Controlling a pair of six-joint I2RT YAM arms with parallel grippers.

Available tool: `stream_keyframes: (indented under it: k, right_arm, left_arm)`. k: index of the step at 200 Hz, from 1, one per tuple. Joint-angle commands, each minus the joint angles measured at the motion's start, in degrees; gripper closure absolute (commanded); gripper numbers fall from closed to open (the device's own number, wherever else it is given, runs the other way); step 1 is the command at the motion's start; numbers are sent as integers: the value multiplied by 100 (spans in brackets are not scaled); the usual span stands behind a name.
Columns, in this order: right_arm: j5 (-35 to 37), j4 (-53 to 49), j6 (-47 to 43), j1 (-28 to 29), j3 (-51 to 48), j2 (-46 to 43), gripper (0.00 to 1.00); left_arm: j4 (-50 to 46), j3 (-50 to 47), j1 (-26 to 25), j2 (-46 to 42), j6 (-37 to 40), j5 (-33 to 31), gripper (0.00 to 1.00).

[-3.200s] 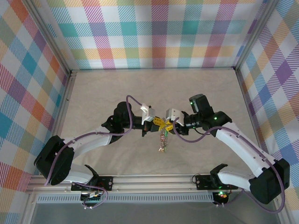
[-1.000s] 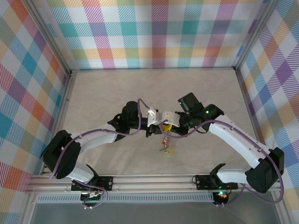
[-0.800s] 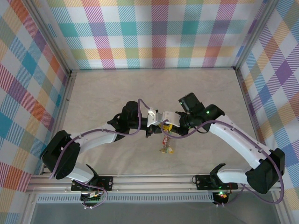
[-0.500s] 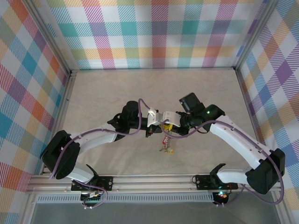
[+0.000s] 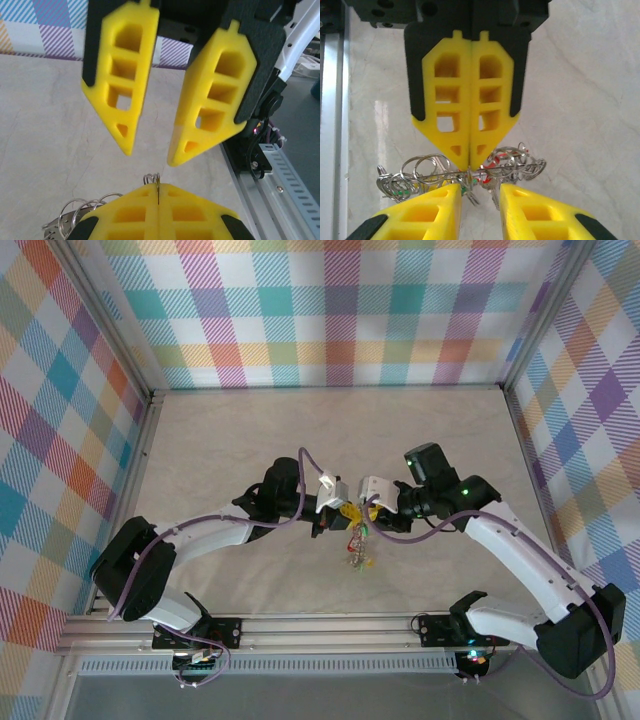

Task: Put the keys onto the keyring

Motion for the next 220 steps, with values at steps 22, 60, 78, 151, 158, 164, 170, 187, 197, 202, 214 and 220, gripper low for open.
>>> stream_keyframes:
  k: [22,60,78,151,158,164,170,187,197,202,214,220]
  right_arm:
    - [-481,55,118,-25,-145,-79,74]
    - [-432,-335,-79,-58,-6,214,85]
    - [-472,-196,-41,-74,-124,118,81]
    - [-704,300,238,-133,-325,-29,82]
    - [-742,373,287,-133,-345,-27,83]
    - [-784,448,330,-137,-356,-22,85]
    - [-842,514,374,-138,-378,-16,87]
    - [-979,739,481,-137,-430,4,91]
    - [-1062,873,537,-146,-453,3,92]
    - [-1102,937,564,-143,-462,4,93]
    - [-1219,1059,615,-146,-462,19,93]
    - [-1276,1130,647,-146,-462,20,93]
  left_arm:
    - [773,-42,48,-98,-327,207,100]
    - [1145,-145,59,-169,-506,111,100]
    - [1304,-190,64,-194,-577,42,100]
    - [1907,-288,82,-156,-891,-24,100]
    - [2022,-297,85,-155,-954,-20,100]
    - [2156,-321,78,-160,-1010,-10,100]
    - [2235,-323,78,-155,-1068,3,100]
    - [2369,-298,77,-142,-1156,1,100]
    - [2435,-299,78,-131,-1203,-19,100]
    - [2458,-298,85,-128,-1211,-22,100]
    - [2562,-308,74,-96,-1281,-30,100]
    - [2660,-313,75,-77,-1332,-37,100]
